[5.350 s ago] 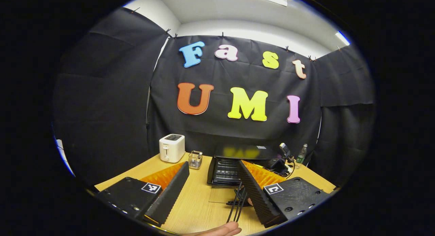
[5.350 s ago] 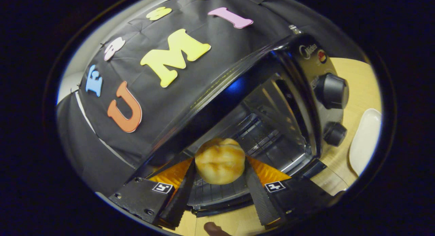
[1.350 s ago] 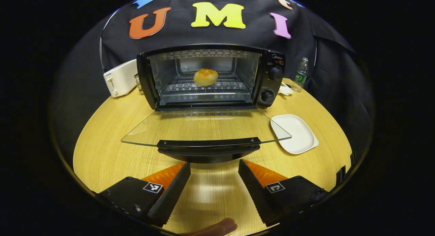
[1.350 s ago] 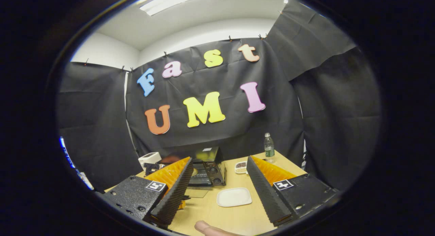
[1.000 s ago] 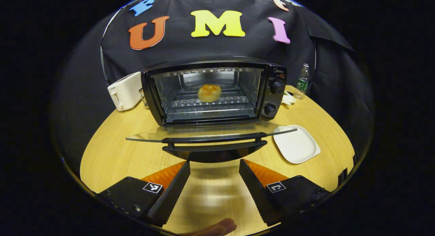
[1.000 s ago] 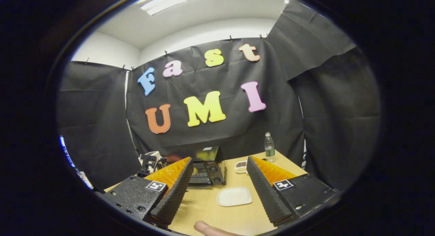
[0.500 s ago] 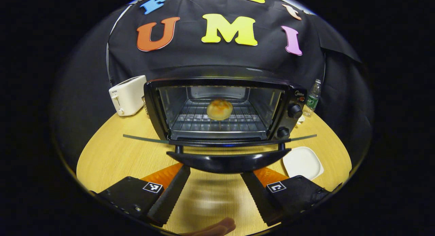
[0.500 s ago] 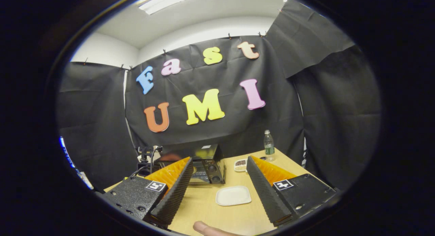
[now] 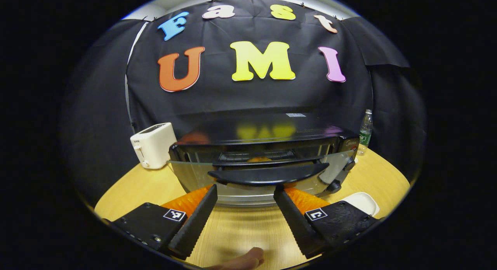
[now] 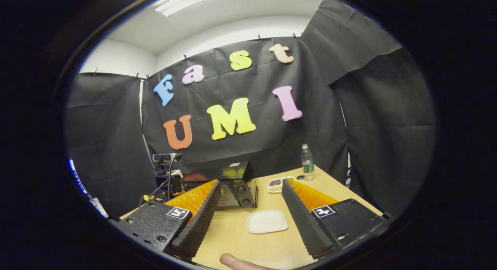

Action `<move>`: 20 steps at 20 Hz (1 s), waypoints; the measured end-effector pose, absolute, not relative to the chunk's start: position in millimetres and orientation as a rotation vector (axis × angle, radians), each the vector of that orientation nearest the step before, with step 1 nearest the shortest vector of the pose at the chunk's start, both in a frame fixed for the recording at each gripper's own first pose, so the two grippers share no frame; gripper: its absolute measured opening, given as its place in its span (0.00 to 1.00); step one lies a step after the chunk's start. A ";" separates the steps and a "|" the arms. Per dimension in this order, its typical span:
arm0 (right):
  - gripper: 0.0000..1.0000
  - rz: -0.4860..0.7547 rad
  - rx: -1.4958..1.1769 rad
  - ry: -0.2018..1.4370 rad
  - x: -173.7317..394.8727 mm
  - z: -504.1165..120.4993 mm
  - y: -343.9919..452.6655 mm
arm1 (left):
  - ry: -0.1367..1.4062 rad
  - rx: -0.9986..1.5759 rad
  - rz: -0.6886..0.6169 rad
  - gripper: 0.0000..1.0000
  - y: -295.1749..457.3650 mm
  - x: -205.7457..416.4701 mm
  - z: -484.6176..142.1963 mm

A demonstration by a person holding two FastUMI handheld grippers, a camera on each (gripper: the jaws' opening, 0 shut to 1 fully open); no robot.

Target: Open the electric oven with the left hand, put the food in, and close the electric oven.

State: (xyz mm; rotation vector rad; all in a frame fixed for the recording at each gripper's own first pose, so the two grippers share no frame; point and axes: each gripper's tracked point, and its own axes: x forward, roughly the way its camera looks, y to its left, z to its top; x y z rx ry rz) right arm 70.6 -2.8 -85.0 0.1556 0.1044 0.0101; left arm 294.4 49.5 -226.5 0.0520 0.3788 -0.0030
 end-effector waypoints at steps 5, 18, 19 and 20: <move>0.96 -0.002 0.152 0.097 66.4 -80.5 -4.2 | 0.264 0.055 -0.016 0.93 45.7 273.4 -174.4; 0.96 0.005 0.083 0.031 40.4 -42.1 12.5 | 0.063 -0.012 0.001 0.95 62.1 174.4 -51.8; 0.96 0.011 0.081 0.020 38.1 -38.4 15.4 | 0.052 -0.024 -0.004 0.95 66.4 165.0 -44.8; 0.96 0.019 0.077 0.010 35.6 -35.2 18.0 | 0.047 -0.033 -0.015 0.95 65.9 154.8 -41.2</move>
